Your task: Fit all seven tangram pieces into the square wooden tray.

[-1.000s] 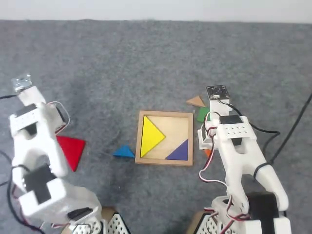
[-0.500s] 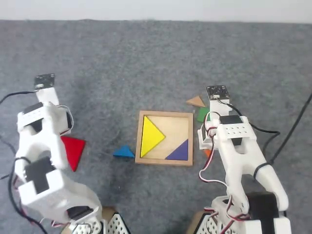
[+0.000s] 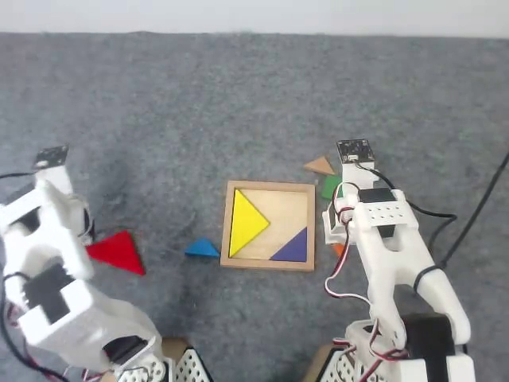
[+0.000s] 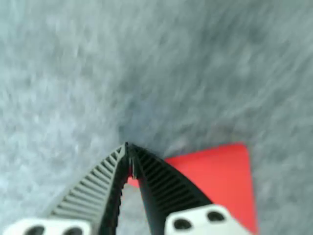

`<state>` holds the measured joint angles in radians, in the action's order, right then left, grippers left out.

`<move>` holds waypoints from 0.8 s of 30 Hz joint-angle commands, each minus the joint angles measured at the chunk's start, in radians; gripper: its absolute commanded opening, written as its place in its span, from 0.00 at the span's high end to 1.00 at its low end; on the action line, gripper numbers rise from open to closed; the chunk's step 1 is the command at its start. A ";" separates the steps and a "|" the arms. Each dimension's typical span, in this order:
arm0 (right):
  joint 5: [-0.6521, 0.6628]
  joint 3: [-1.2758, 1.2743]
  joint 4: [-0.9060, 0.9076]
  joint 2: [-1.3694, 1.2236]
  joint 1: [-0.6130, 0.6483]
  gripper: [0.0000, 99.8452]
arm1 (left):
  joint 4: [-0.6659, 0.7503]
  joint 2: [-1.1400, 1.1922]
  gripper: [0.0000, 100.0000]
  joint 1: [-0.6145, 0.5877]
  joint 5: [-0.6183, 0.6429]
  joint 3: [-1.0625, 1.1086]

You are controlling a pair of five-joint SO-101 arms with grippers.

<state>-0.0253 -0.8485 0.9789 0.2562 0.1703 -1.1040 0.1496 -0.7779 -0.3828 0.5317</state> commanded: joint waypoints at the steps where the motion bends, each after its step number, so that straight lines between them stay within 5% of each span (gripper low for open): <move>1: -0.003 0.008 -0.004 0.054 -0.015 0.90 | -0.114 -0.006 0.99 -0.046 -0.192 -0.010; 10: -0.003 0.008 -0.004 0.054 -0.015 0.90 | -0.290 -0.006 0.99 -0.049 -0.542 0.001; 18: -0.003 0.008 -0.004 0.054 -0.015 0.90 | -0.302 -0.008 0.99 -0.048 -0.875 0.091; 24: -0.003 0.008 -0.004 0.054 -0.015 0.90 | -0.308 -0.146 0.93 -0.048 -0.904 0.088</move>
<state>-0.0253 -0.8485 0.9789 0.2562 0.1703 -1.3848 0.1327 -0.8209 -1.2697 0.6160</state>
